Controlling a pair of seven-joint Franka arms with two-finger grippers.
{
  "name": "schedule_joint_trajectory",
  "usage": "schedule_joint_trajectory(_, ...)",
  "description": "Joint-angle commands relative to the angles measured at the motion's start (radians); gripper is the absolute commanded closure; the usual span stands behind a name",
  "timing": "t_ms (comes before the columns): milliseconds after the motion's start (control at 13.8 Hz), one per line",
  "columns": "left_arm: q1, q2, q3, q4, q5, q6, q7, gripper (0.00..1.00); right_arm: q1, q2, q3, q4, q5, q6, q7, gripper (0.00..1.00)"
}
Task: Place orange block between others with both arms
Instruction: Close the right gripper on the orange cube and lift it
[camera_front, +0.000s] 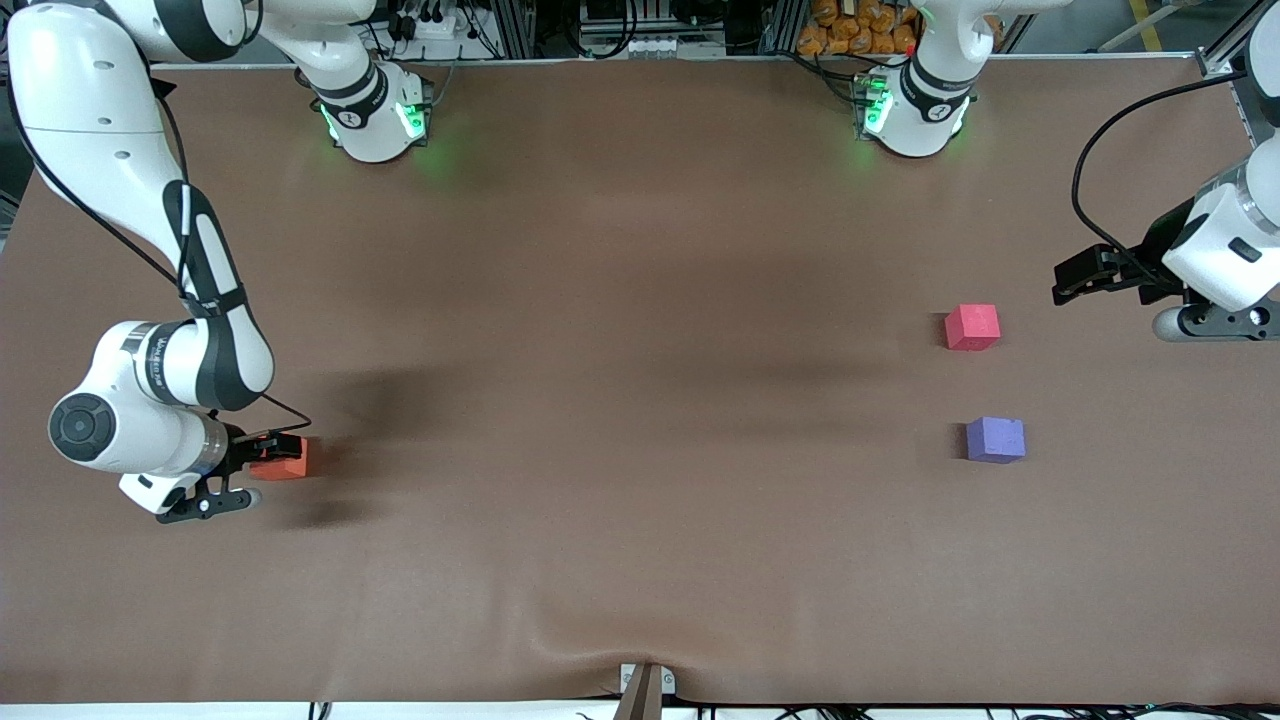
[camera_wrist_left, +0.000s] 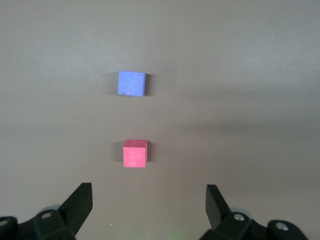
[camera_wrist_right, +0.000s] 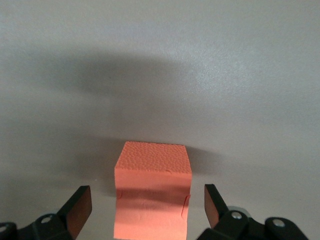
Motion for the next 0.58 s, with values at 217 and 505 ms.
schedule_joint_trajectory(217,0.003,0.014,0.0,0.014,-0.009,-0.015,0.017,0.0,-0.029,0.04,0.012,0.01,0.0,0.015,-0.035,0.0)
schedule_joint_trajectory(505,0.001,0.015,0.0,0.014,-0.007,-0.015,0.018,0.0,-0.028,0.042,0.012,0.01,0.0,0.007,-0.04,0.81)
